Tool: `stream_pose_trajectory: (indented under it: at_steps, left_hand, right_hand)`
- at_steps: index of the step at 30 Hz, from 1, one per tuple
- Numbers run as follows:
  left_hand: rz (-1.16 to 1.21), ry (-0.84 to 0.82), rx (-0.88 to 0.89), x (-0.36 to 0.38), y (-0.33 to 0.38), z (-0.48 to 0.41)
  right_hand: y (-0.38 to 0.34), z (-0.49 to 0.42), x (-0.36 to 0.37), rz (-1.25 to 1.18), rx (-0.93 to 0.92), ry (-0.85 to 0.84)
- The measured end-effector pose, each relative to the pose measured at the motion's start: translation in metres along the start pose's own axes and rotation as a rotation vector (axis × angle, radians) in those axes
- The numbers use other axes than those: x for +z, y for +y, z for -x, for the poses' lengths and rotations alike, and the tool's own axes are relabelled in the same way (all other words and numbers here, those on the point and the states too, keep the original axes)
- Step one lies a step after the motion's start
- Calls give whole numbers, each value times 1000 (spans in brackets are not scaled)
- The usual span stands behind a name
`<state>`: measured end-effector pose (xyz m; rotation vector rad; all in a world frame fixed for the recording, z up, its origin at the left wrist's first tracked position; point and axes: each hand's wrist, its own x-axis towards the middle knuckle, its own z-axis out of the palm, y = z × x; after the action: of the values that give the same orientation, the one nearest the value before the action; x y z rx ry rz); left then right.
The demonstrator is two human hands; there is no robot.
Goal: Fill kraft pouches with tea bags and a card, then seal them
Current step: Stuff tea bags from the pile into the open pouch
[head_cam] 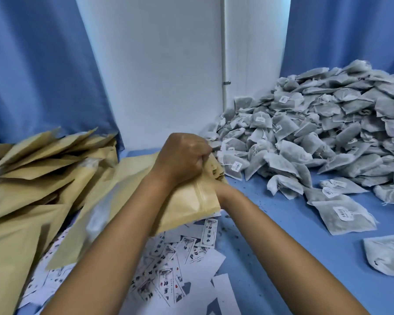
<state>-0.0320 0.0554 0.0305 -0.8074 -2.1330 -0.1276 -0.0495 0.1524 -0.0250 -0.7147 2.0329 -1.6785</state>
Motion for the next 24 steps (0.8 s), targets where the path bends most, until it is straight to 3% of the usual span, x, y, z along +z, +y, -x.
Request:
stream_pose_trajectory:
  at_steps: [1, 2, 3, 5, 9, 13, 17, 20, 24]
  left_hand:
    - [-21, -24, -63, -8, -12, 12]
    - [-30, -49, -135, -15, -24, 25]
    - [-32, -75, -198, -21, -35, 38]
    - [-41, -112, -244, -26, -47, 63]
    - [-15, -130, -210, -13, -49, 86]
    - [44, -81, -208, -2, -48, 90]
    - [110, -32, -172, -4, -45, 89]
    - [122, 9, -181, -8, -46, 90]
    - [81, 23, -170, -11, -46, 92]
  right_hand:
    - [5, 0, -9, -221, -98, -182]
    - [13, -5, -19, -290, -176, -163]
    - [28, -11, -27, -227, -188, -8]
    - [59, -23, -30, 217, -136, 277]
    - [119, -28, -3, 875, 24, 4]
    - [129, -30, 14, 1282, -224, 210]
    - [127, -29, 23, 1227, -360, 133]
    - [129, -31, 26, 1243, -280, 87]
    - [133, -28, 27, 1075, -221, 116]
